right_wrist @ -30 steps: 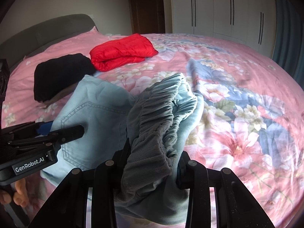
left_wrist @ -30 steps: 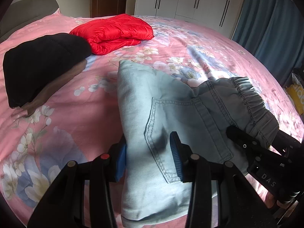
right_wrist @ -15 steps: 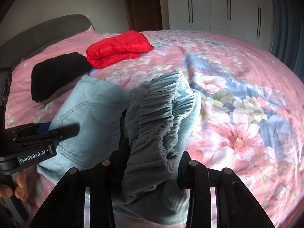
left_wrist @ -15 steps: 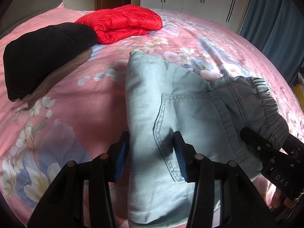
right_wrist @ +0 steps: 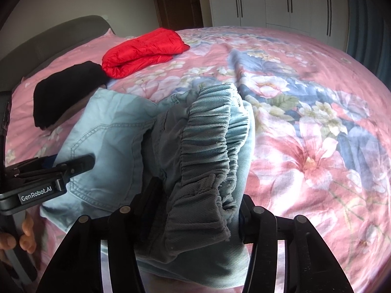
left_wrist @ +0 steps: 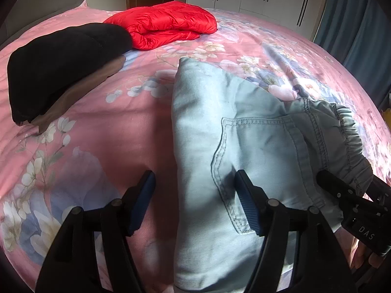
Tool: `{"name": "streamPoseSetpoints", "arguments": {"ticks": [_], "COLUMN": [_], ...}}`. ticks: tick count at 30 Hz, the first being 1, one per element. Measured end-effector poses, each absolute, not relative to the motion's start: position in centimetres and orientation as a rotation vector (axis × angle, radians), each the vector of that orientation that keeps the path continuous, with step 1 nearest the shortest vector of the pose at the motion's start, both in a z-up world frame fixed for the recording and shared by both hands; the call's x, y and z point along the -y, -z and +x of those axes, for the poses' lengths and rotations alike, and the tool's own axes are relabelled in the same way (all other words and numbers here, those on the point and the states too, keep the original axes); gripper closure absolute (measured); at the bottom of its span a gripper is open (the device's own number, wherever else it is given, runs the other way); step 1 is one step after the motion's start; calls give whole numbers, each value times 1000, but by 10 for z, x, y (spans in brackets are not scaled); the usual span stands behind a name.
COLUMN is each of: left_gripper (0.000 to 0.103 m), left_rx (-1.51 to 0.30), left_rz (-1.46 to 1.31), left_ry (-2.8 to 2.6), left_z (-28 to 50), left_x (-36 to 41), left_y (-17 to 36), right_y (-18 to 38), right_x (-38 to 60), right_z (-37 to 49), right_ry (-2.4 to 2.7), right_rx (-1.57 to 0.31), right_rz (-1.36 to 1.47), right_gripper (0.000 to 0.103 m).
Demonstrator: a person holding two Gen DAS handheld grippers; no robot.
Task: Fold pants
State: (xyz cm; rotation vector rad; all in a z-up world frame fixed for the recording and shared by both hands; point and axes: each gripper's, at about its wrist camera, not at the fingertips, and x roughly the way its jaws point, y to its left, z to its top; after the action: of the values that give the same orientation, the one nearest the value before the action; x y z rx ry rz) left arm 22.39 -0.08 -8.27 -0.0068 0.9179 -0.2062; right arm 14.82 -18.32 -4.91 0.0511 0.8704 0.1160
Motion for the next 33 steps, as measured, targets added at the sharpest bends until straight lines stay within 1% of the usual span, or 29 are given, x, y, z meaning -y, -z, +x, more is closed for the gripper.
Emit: {"name": "streamPoseSetpoints", "arguments": {"ticks": [17,33], "left_gripper": [33,34], "left_rx": [-925,-945], "left_rz": [18,40], "left_ry": [217,220], "left_z": [193,176], "left_x": [-2,0], "left_y": [84,90], "right_y": [50,44], "right_x": [189,189], "right_z": [133,113], "right_ry": [-106,-88], "right_rx": [-885,-871], "right_rz": [62,32], "right_gripper": [47,46]}}
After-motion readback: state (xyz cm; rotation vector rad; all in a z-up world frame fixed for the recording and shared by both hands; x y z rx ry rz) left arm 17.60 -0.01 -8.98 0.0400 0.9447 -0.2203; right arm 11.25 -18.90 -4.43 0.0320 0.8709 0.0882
